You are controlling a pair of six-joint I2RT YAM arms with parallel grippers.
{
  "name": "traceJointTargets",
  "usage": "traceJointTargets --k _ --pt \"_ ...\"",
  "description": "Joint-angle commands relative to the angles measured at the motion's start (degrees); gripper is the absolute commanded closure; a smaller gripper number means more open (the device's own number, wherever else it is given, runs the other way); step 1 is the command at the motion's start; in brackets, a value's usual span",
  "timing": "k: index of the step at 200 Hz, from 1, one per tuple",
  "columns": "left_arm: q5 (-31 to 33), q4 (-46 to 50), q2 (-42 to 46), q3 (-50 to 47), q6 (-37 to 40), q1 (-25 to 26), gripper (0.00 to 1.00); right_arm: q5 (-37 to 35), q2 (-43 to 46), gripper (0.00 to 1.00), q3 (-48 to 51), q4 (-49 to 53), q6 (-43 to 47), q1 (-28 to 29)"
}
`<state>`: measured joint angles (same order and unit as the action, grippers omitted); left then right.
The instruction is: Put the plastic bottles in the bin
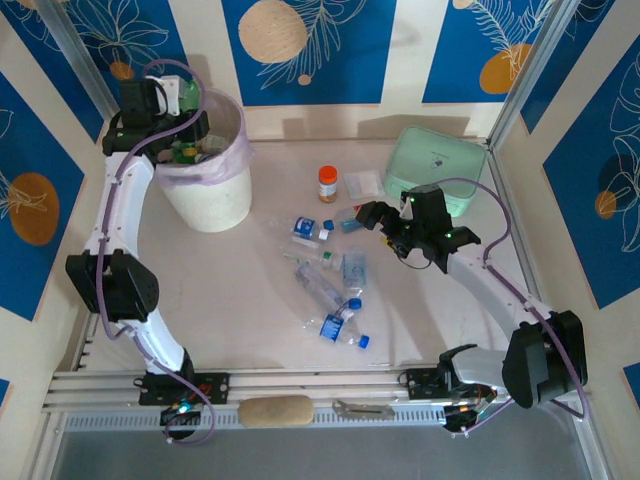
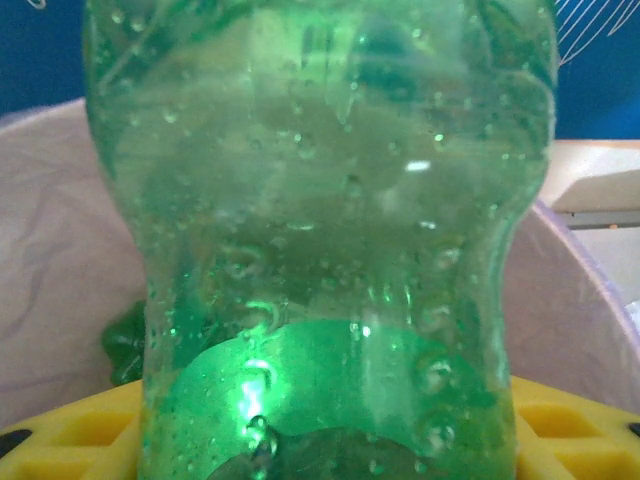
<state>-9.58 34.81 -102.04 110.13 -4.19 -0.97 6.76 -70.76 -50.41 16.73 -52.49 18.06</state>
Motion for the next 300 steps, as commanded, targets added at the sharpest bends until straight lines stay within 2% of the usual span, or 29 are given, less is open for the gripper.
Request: traceJointTargets --k 1,18,37,61,75,129,170,216,247,272,300 --pt "-1.4 1.1 -0.5 2.0 -0.4 -0.8 0.55 -0.5 1.3 0.01 1.0 1.4 0.5 -0.4" --pt "-1.7 1.1 -0.5 2.0 -0.6 -0.8 0.49 -0.4 1.3 0.01 1.1 1.0 0.2 -0.3" --pt "-1.9 1.1 0.1 2.1 -1.3 -0.8 0.24 -0.2 1.3 0.01 1.3 0.7 -0.1 -0.3" --pt "-2.3 0.9 1.3 2.1 -1.9 -0.8 0.14 -0.2 1.3 0.01 1.4 0.6 -0.1 -0.3" --pt "-2.0 0.9 2.2 1.9 -2.2 -0.8 0.00 -0.2 1.2 0.01 1.4 0.5 -0.2 -0.2" --pt "-6.6 -2.3 9.2 -3.0 -6.2 -0.6 0.01 0.1 0.0 0.01 1.3 -0.5 -0.5 0.2" --pt "-11.3 -10.9 18.7 -17.3 -12.2 1.4 0.00 0.6 -2.8 0.01 0.4 -0.6 -0.3 0.8" --pt "-11.1 -16.8 28.1 -34.0 -14.1 9.2 0.00 -1.9 -7.3 0.01 -2.2 1.8 -0.4 1.0" --pt "-8.0 -21.8 33.0 -44.3 -16.2 16.3 0.00 -6.7 -11.3 0.00 -4.7 2.0 -3.0 0.9" --pt "-8.5 -28.4 33.8 -51.8 -21.4 21.5 0.00 -9.9 -15.7 0.01 -7.9 1.8 -5.1 0.9" --pt "-5.5 -32.8 33.7 -57.1 -23.4 25.5 0.00 -12.3 -20.4 0.02 -11.9 1.6 -7.4 1.1"
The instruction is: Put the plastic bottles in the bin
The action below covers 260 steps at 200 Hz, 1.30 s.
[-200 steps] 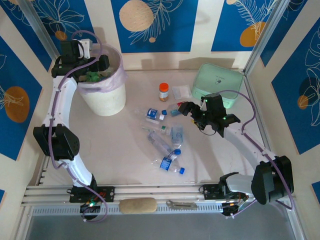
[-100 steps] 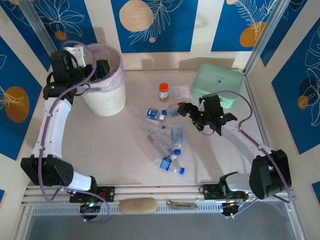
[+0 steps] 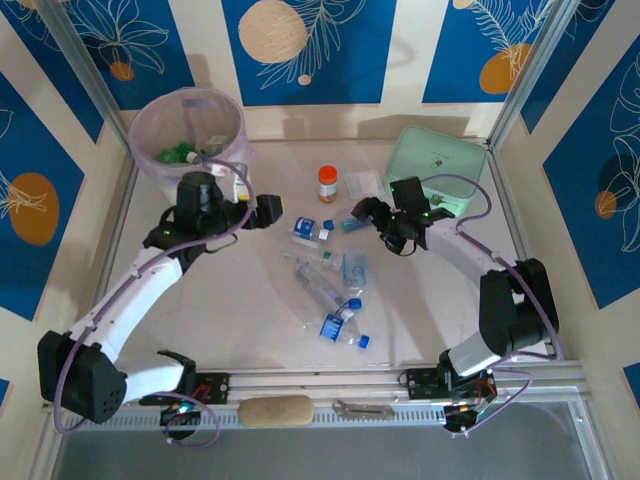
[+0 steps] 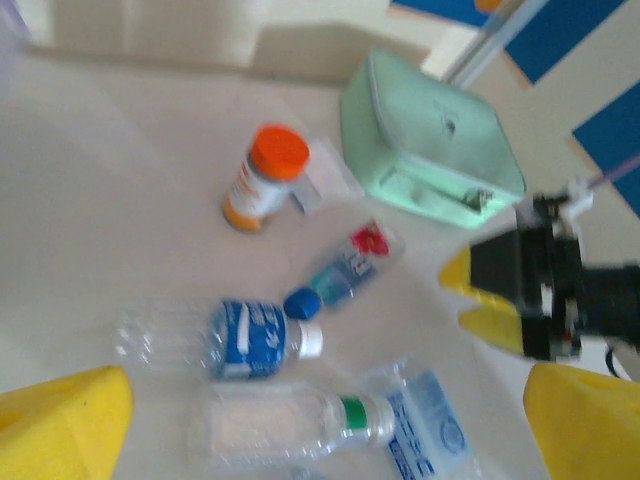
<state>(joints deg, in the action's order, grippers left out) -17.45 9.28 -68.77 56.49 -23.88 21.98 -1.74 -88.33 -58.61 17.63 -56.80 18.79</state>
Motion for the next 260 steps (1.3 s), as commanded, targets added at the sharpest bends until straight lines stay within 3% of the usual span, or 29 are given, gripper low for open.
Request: traceJointTargets --k 1,70,172,260 --pt "2.5 -7.4 0.4 -3.6 -3.8 2.6 0.00 -3.9 -3.1 0.02 -3.9 0.6 -3.2 0.4" --pt "3.6 -12.5 0.1 -9.7 -4.6 7.2 0.00 -8.9 -14.9 0.04 -14.3 4.0 -6.3 1.4" --pt "6.3 -8.9 4.1 -13.6 -0.8 7.5 0.00 -10.3 -28.2 0.04 -25.6 8.9 -11.2 0.6" --pt "7.0 -9.3 3.7 -13.8 -0.9 7.5 0.00 -10.6 -31.2 0.09 -25.3 7.9 -14.7 -0.9"
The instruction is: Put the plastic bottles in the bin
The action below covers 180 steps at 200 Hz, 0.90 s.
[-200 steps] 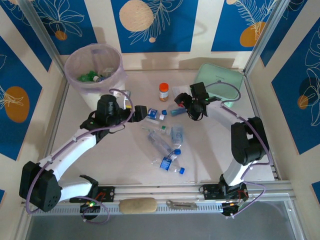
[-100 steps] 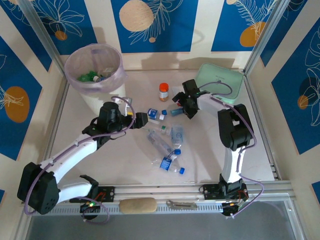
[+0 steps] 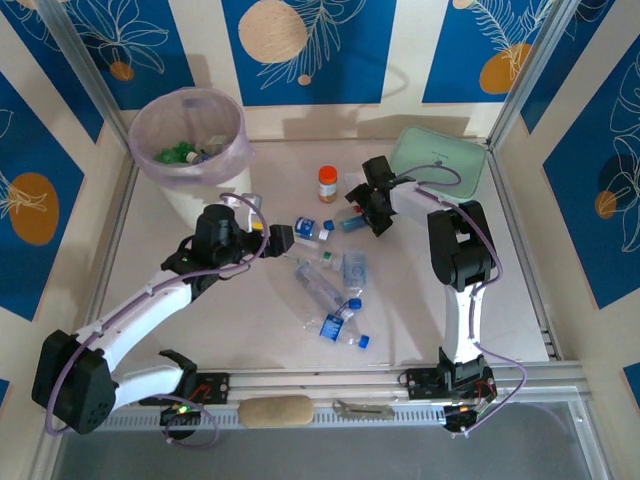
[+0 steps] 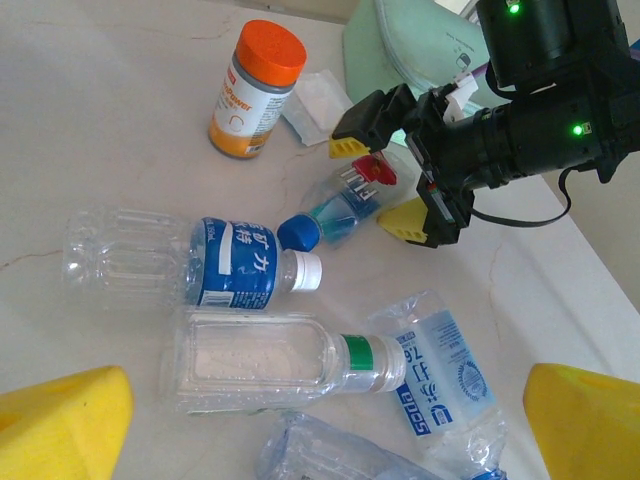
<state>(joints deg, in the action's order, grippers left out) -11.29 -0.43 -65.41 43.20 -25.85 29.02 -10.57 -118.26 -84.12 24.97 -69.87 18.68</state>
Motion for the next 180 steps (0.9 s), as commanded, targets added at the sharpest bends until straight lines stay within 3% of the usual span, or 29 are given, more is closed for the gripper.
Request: traceJointTargets --k 1,110,180 --pt "0.8 0.4 0.4 -0.6 1.1 0.4 0.00 -1.7 -1.3 0.10 0.2 0.5 -1.5 -0.8" --pt "1.3 0.3 -0.1 -0.2 0.2 0.4 0.00 -0.1 -2.5 0.32 2.8 -3.2 -2.6 -2.4" --pt "-0.3 0.1 -1.2 0.6 -0.6 0.4 0.00 0.8 1.8 0.48 4.6 -7.1 0.5 -3.0"
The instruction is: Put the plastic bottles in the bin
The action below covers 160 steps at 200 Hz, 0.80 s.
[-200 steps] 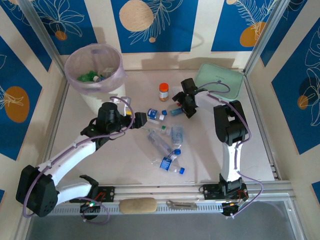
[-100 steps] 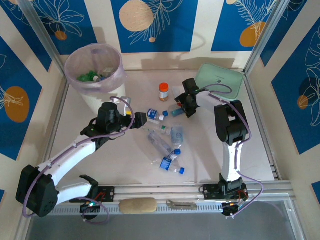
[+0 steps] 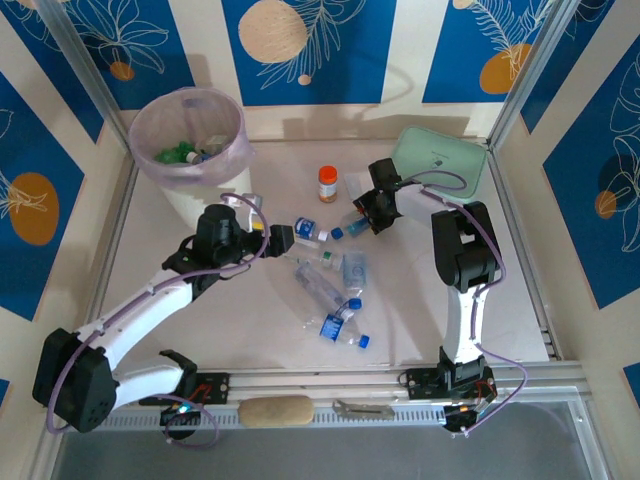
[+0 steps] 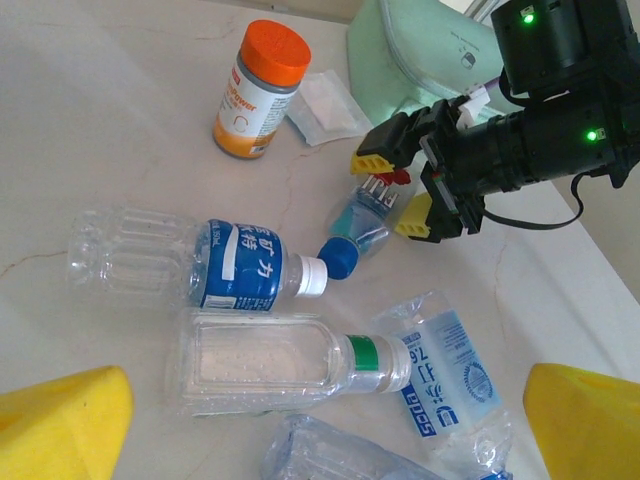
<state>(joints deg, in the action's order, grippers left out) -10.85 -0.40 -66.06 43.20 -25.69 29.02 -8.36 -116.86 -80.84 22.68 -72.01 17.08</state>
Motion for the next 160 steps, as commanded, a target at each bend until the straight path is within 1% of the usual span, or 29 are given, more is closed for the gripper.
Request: traceJointTargets --k 1,48,99,160 --pt "-0.7 0.0 -0.6 0.7 -0.8 0.4 0.00 -1.4 0.4 0.48 1.3 -4.8 2.8 -1.4" --pt "-3.2 -0.9 -2.1 1.8 -1.7 0.5 0.00 1.0 6.0 0.54 1.8 -7.7 9.0 -1.7" --pt "-8.3 -3.8 -5.7 3.7 -3.4 0.8 0.00 3.0 16.2 0.56 6.7 -10.9 16.1 -1.4" --pt "-13.1 -4.3 -13.1 10.1 -2.8 4.2 0.00 6.4 27.8 0.58 13.7 -12.6 22.9 1.1"
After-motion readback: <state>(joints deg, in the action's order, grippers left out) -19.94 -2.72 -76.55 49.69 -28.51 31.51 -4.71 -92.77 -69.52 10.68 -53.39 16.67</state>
